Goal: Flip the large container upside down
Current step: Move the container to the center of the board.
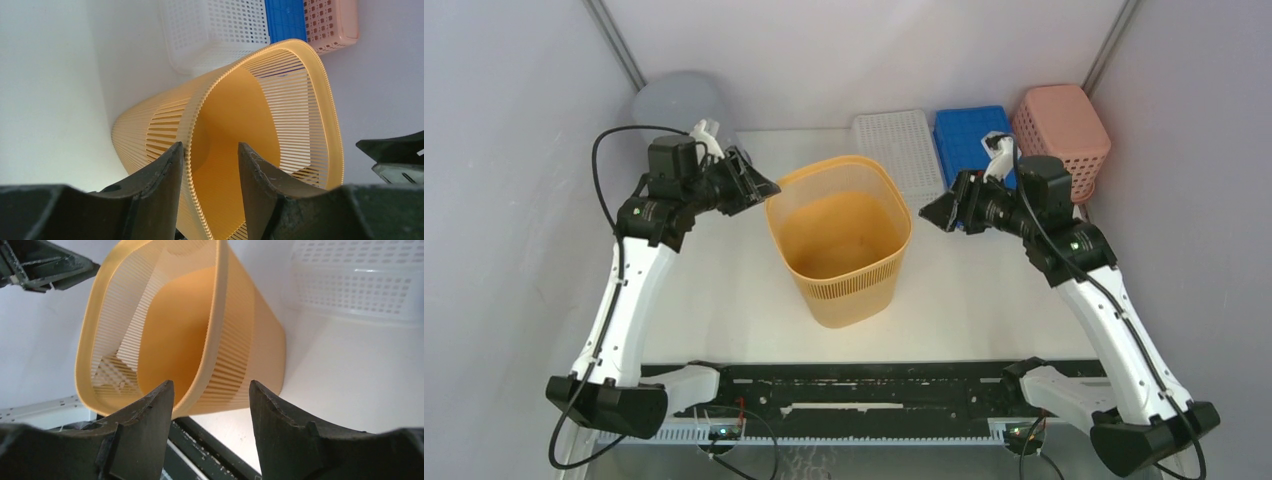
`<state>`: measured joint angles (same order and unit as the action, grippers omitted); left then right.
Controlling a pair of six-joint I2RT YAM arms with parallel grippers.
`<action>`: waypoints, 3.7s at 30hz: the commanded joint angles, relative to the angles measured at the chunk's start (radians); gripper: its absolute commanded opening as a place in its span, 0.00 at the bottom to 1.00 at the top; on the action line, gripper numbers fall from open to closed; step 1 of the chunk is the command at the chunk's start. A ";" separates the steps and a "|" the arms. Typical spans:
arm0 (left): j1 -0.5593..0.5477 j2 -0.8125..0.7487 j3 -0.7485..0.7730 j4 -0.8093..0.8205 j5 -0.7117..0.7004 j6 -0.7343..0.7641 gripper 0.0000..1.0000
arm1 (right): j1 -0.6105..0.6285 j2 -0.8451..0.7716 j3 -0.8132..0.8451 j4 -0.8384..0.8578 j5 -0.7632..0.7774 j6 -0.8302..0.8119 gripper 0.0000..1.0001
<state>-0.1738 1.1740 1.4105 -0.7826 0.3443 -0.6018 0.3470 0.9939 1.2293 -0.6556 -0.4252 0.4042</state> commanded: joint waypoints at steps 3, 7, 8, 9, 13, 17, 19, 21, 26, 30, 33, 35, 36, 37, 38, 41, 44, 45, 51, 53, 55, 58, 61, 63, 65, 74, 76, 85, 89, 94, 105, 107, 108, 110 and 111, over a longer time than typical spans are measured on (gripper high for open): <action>-0.025 0.050 0.073 0.058 0.011 -0.009 0.49 | -0.025 0.094 0.065 0.068 0.010 -0.059 0.64; -0.072 0.119 0.123 0.063 -0.007 -0.010 0.49 | -0.031 0.133 0.066 0.100 -0.005 -0.053 0.62; -0.085 0.136 0.136 0.064 -0.010 -0.012 0.49 | -0.031 0.138 0.065 0.103 -0.007 -0.052 0.61; -0.099 0.153 0.155 0.066 -0.014 -0.013 0.49 | -0.032 0.141 0.066 0.104 -0.011 -0.050 0.60; -0.145 0.217 0.214 0.069 -0.026 -0.016 0.48 | -0.031 0.134 0.064 0.101 -0.016 -0.046 0.56; -0.162 0.260 0.271 0.064 -0.033 -0.014 0.48 | -0.033 0.097 0.045 0.080 0.001 -0.049 0.55; -0.162 0.267 0.298 0.038 -0.041 -0.001 0.49 | -0.038 0.074 0.032 0.071 0.010 -0.046 0.58; -0.156 0.249 0.315 0.007 -0.071 0.021 0.52 | -0.046 0.054 0.014 0.061 0.016 -0.039 0.62; -0.068 0.148 0.333 -0.029 -0.082 0.056 0.75 | -0.098 -0.008 -0.042 0.085 -0.049 0.010 0.64; -0.046 0.031 0.320 -0.058 -0.092 0.089 1.00 | -0.109 -0.062 -0.077 0.079 -0.089 0.039 0.64; -0.046 -0.038 0.274 -0.080 -0.070 0.082 1.00 | -0.109 -0.121 -0.119 0.058 -0.093 0.056 0.64; -0.045 -0.073 0.244 -0.100 -0.057 0.077 1.00 | -0.109 -0.164 -0.153 0.045 -0.091 0.070 0.64; -0.045 -0.089 0.223 -0.109 -0.052 0.070 1.00 | -0.109 -0.189 -0.172 0.040 -0.092 0.078 0.64; -0.045 -0.108 0.202 -0.115 -0.045 0.065 1.00 | -0.109 -0.212 -0.191 0.038 -0.091 0.089 0.64; -0.046 -0.130 0.172 -0.118 -0.037 0.057 1.00 | -0.109 -0.240 -0.217 0.034 -0.093 0.097 0.64; -0.045 -0.234 0.054 -0.078 -0.005 0.026 1.00 | -0.109 -0.286 -0.253 0.005 -0.094 0.115 0.64; -0.045 -0.338 -0.080 -0.005 0.049 -0.024 1.00 | -0.109 -0.315 -0.282 -0.012 -0.105 0.134 0.64; -0.046 -0.362 -0.116 0.001 0.072 -0.040 1.00 | -0.109 -0.321 -0.291 -0.020 -0.112 0.143 0.63; -0.046 -0.484 -0.317 0.004 0.059 -0.033 1.00 | -0.109 -0.368 -0.425 -0.016 -0.116 0.150 0.63; -0.046 -0.513 -0.387 0.022 0.020 -0.038 0.99 | -0.109 -0.367 -0.484 0.003 -0.107 0.146 0.63; -0.047 -0.531 -0.449 0.032 -0.016 -0.044 0.96 | -0.109 -0.360 -0.540 0.045 -0.120 0.158 0.62; -0.046 -0.558 -0.552 0.056 -0.062 -0.065 0.90 | -0.109 -0.341 -0.620 0.125 -0.125 0.184 0.62; -0.046 -0.558 -0.650 0.093 -0.107 -0.080 0.85 | -0.111 -0.296 -0.661 0.189 -0.093 0.175 0.62; -0.047 -0.527 -0.702 0.133 -0.123 -0.098 0.83 | -0.115 -0.249 -0.665 0.220 -0.077 0.163 0.62; -0.046 -0.480 -0.730 0.181 -0.128 -0.103 0.81 | -0.123 -0.200 -0.664 0.275 -0.086 0.161 0.62; -0.047 -0.249 -0.727 0.336 -0.134 -0.081 0.81 | -0.126 0.034 -0.667 0.518 -0.140 0.224 0.61; -0.051 -0.200 -0.724 0.369 -0.107 -0.088 0.80 | -0.120 0.062 -0.668 0.553 -0.149 0.238 0.60; -0.099 -0.073 -0.678 0.459 -0.081 -0.104 0.80 | -0.108 0.139 -0.667 0.652 -0.183 0.273 0.60; -0.121 -0.036 -0.650 0.477 -0.081 -0.113 0.80 | -0.105 0.166 -0.662 0.677 -0.196 0.282 0.60; -0.136 -0.007 -0.616 0.492 -0.078 -0.121 0.80 | -0.102 0.165 -0.660 0.679 -0.199 0.282 0.60; -0.160 0.021 -0.581 0.446 -0.106 -0.106 0.82 | -0.114 0.155 -0.660 0.643 -0.200 0.250 0.60; -0.161 0.003 -0.593 0.427 -0.118 -0.100 0.86 | -0.120 0.148 -0.660 0.619 -0.187 0.229 0.61; -0.160 -0.007 -0.603 0.422 -0.126 -0.100 0.87 | -0.125 0.147 -0.660 0.612 -0.186 0.220 0.61; -0.159 -0.043 -0.600 0.384 -0.155 -0.079 0.97 | -0.164 0.148 -0.649 0.583 -0.210 0.191 0.62; -0.160 -0.052 -0.594 0.368 -0.165 -0.077 1.00 | -0.173 0.146 -0.641 0.566 -0.214 0.181 0.62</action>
<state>-0.3149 1.1915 0.7670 -0.3851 0.1780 -0.7002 0.2062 1.1622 0.5560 -0.0692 -0.5980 0.6399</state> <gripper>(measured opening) 0.946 0.612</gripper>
